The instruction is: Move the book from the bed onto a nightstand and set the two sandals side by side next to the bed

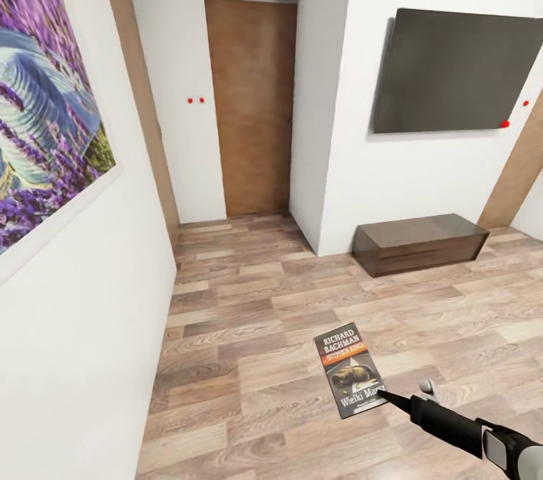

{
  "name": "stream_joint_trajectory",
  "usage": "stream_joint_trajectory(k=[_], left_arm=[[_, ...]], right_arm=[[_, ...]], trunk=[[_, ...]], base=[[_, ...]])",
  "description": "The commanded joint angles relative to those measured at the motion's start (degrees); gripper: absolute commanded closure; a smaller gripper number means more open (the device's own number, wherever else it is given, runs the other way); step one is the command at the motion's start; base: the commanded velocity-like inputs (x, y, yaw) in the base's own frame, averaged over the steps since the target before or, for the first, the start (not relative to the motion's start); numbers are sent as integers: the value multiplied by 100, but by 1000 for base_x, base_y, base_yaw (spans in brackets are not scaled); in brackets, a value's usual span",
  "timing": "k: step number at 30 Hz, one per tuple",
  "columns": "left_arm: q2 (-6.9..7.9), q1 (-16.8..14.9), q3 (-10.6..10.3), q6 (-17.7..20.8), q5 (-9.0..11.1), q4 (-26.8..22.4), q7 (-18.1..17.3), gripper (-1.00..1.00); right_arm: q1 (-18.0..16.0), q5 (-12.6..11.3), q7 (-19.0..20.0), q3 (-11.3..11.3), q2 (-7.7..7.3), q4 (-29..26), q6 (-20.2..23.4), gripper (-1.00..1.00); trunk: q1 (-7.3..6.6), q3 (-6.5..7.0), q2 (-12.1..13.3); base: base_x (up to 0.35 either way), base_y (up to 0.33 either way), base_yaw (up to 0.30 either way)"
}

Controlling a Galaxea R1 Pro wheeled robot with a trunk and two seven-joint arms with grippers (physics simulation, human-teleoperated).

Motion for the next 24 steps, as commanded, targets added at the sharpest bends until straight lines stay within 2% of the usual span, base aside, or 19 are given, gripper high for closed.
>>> stream_joint_trajectory(k=[1, 13, 24], left_arm=[[2, -4, 49, -22, -56, 4, -14, -100], [2, -4, 49, -22, -56, 3, -14, -100], [2, -4, 49, -22, -56, 4, -14, -100]], right_arm=[[-12, -59, 27, 21, 5, 16, 57, 100], [-12, -59, 29, 21, 9, 16, 57, 100], [-12, -59, 31, 21, 9, 16, 57, 100]], trunk=[[7, -15, -13], [7, -23, -13], [7, -28, -13]], base=[[321, 0, -111], [331, 0, -36], [333, 0, -255]])
